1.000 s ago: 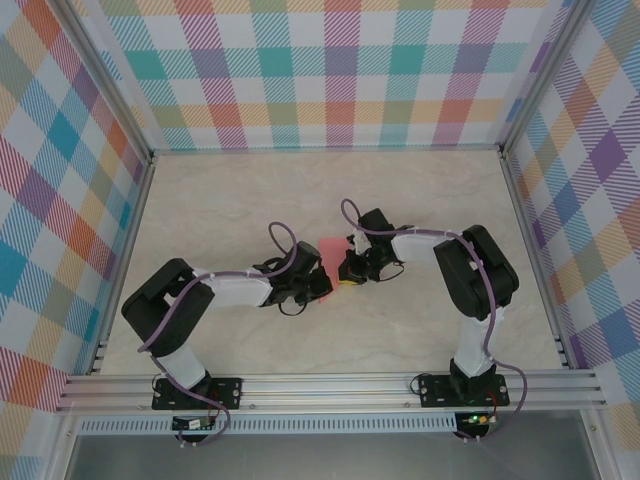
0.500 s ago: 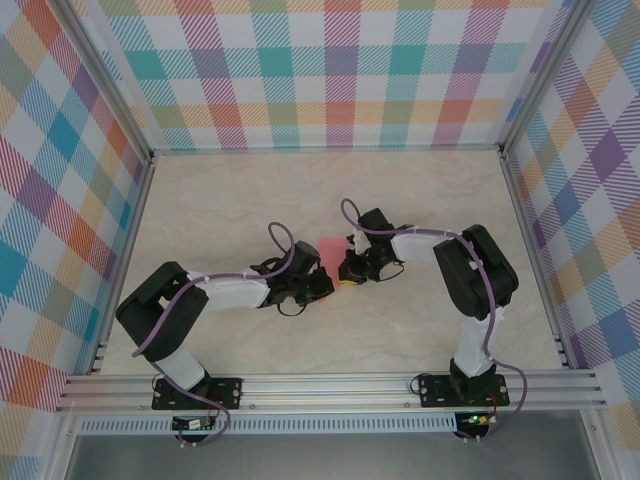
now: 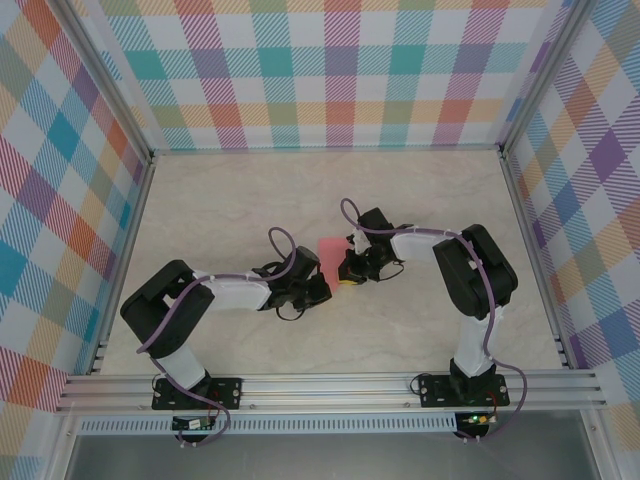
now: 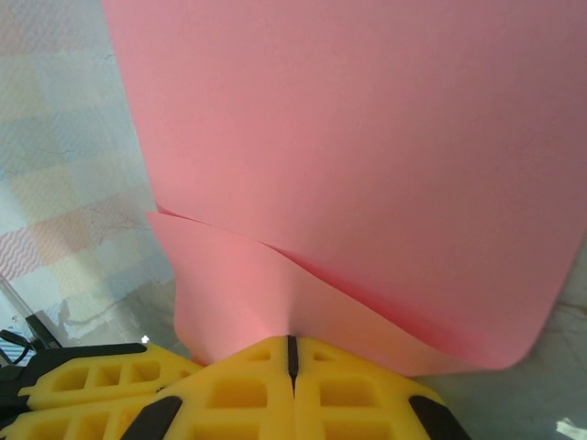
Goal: Fold a paper plane with a square sheet of paper (pick it up from the middle)
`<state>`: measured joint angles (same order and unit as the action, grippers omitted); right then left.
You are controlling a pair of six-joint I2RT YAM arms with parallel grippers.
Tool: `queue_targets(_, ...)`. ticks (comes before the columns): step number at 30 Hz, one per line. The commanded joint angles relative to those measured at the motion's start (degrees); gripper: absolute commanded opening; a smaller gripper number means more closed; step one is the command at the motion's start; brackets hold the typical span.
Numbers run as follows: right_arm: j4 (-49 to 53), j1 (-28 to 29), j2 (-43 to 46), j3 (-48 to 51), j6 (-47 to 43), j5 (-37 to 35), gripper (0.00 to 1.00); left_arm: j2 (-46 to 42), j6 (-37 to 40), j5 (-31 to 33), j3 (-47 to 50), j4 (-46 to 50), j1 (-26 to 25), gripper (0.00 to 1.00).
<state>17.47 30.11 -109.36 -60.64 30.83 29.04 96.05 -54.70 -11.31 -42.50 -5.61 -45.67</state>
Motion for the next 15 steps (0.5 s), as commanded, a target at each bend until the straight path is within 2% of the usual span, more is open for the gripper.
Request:
queue_targets(1, 2.35, -0.14, -2.8, 0.26, -0.33, -4.15, 0.0, 0.56, -0.65, 0.76, 1.28, 0.49, -0.83, 0.08)
queue_targets(15, 3.6, -0.14, -3.38, -0.08, -0.5, -5.64, 0.0, -1.93, -2.64, 1.64, 8.22, 0.26, -1.14, 0.07)
